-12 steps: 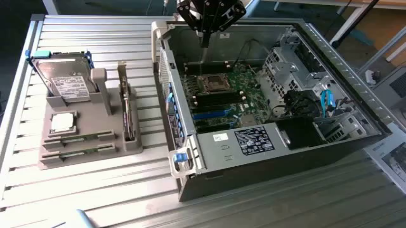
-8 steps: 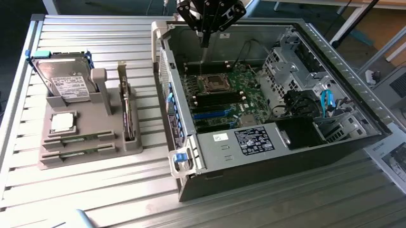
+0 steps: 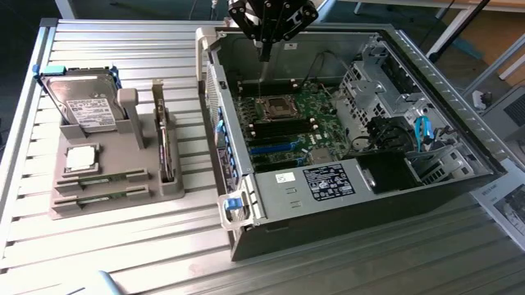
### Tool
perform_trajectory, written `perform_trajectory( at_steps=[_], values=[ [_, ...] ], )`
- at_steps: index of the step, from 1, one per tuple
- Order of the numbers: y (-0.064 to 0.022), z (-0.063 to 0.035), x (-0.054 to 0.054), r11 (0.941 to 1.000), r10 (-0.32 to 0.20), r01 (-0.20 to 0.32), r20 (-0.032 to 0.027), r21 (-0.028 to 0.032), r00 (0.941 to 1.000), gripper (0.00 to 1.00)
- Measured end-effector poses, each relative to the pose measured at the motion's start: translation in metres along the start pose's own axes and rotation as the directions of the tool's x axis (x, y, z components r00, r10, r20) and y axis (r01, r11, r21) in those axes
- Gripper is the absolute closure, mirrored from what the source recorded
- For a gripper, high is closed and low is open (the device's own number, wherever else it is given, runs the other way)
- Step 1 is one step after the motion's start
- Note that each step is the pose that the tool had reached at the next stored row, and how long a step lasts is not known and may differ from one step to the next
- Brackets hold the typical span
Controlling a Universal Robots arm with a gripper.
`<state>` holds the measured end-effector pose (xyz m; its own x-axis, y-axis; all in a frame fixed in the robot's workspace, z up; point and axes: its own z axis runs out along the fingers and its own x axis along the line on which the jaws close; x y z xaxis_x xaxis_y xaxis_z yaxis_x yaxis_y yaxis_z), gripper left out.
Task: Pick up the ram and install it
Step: 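Reach for the ram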
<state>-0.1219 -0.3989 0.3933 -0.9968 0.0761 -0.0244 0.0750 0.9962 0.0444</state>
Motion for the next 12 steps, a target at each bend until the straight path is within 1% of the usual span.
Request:
perform_trajectory(
  at_steps=[3,4,5,7,9,12],
  values=[
    [-0.0003,-0.0001,0.003,1.0,0.0,0.0,0.0001,0.0,1.0,0.9],
    [-0.0005,-0.0002,0.006,1.0,0.0,0.0,0.0,0.0,1.0,0.9],
    [-0.0009,-0.0003,0.011,1.0,0.0,0.0,0.0002,0.0,1.0,0.9],
    [-0.0014,-0.0005,0.018,1.0,0.0,0.0,0.0003,0.0,1.0,0.9],
    [-0.0022,-0.0008,0.03,1.0,0.0,0.0,0.0005,0.0,1.0,0.9],
    [-0.003,-0.001,0.04,1.0,0.0,0.0,0.0006,-0.0001,1.0,0.9]
  ],
)
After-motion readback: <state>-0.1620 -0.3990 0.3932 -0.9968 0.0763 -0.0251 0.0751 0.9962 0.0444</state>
